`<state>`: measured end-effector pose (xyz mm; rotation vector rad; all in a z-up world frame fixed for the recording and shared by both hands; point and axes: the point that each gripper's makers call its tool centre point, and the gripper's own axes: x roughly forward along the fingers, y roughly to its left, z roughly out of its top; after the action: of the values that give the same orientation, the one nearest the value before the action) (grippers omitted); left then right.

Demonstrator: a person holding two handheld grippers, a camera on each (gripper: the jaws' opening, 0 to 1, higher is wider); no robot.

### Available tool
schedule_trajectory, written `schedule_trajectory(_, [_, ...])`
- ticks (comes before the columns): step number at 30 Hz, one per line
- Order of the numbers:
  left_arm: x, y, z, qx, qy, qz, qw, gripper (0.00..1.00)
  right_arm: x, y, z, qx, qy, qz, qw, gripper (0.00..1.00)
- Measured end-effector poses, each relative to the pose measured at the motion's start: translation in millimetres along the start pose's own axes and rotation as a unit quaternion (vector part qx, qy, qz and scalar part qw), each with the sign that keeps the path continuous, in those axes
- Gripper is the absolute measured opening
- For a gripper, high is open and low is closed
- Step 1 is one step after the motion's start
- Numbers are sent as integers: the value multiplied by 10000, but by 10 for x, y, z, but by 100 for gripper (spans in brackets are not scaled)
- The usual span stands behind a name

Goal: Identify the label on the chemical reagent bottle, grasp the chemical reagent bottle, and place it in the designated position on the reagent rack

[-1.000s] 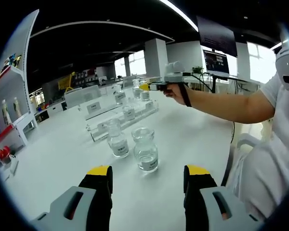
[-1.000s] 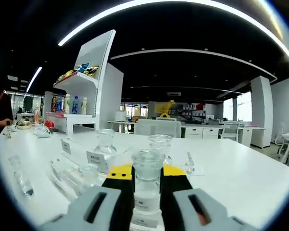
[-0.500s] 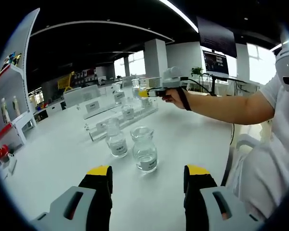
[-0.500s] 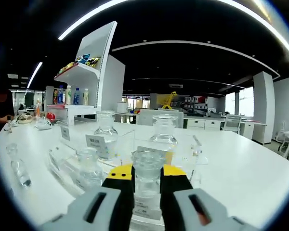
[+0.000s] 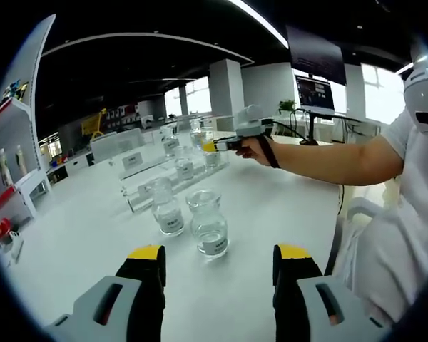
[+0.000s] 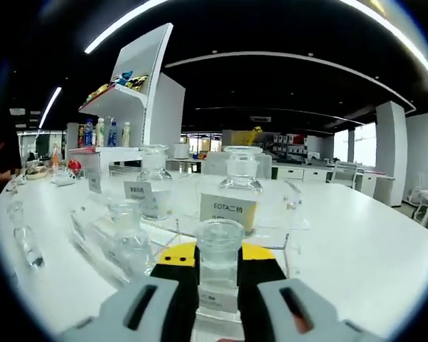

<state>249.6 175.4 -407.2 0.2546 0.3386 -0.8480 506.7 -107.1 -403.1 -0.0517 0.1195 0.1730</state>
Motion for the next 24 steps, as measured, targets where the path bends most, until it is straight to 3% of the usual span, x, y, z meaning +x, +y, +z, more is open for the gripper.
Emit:
schedule_trajectory(10, [29,-23,13,5,-15,-24,10000,61,-21,12,-18,34,-25,27,10000,21])
schedule_trajectory(14, [21,-28,14,28,-4,-33,10000,61,-86,56,-38,132,20,147,9998,29])
schedule_trajectory(24, [28,-38,31,37,-19,-42,10000,61,-104,180,-41,38,22,488,9988,40])
